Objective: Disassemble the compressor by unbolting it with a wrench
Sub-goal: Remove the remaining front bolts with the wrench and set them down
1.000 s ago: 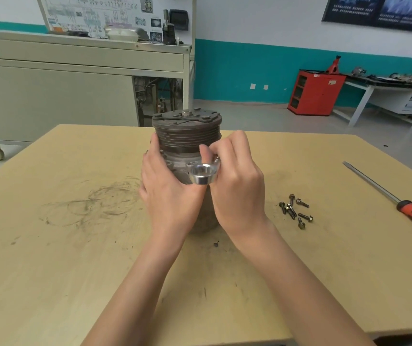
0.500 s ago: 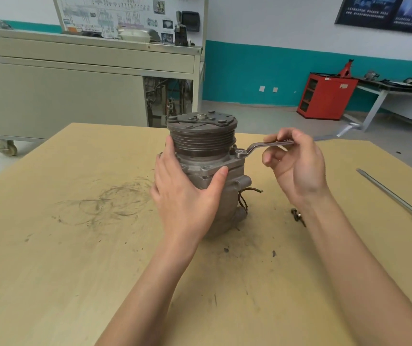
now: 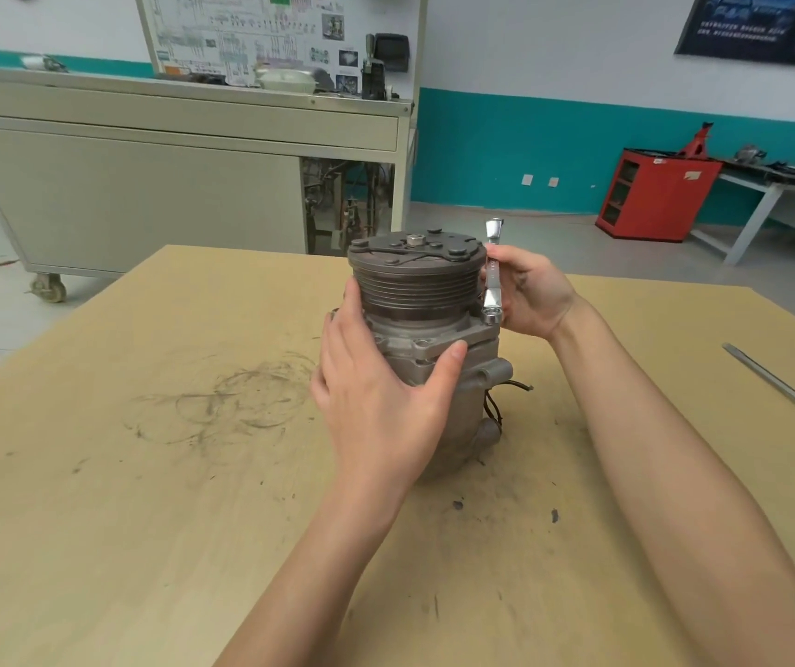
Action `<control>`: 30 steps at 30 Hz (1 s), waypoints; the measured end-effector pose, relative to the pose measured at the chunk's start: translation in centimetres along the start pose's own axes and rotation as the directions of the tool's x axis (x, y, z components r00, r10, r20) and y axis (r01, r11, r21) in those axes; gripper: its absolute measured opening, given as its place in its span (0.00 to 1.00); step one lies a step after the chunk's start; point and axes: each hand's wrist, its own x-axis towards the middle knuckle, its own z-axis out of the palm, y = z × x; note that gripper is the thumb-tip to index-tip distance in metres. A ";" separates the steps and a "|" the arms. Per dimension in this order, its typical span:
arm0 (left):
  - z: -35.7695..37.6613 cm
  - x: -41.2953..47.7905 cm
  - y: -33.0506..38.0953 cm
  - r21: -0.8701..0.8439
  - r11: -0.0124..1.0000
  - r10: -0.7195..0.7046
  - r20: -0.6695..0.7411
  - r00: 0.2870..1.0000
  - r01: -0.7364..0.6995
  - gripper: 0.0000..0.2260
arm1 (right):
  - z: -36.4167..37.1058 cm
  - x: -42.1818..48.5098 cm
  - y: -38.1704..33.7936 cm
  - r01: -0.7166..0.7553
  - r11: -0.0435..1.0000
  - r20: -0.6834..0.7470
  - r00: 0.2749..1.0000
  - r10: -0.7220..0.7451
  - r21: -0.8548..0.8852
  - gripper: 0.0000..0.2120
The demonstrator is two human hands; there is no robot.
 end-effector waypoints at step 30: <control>0.2 0.1 -0.3 0.026 1.000 -0.002 -0.005 1.000 0.002 0.43 | 8.5 -9.4 -4.0 0.394 0.286 -0.069 0.481 -0.874 -0.873 0.21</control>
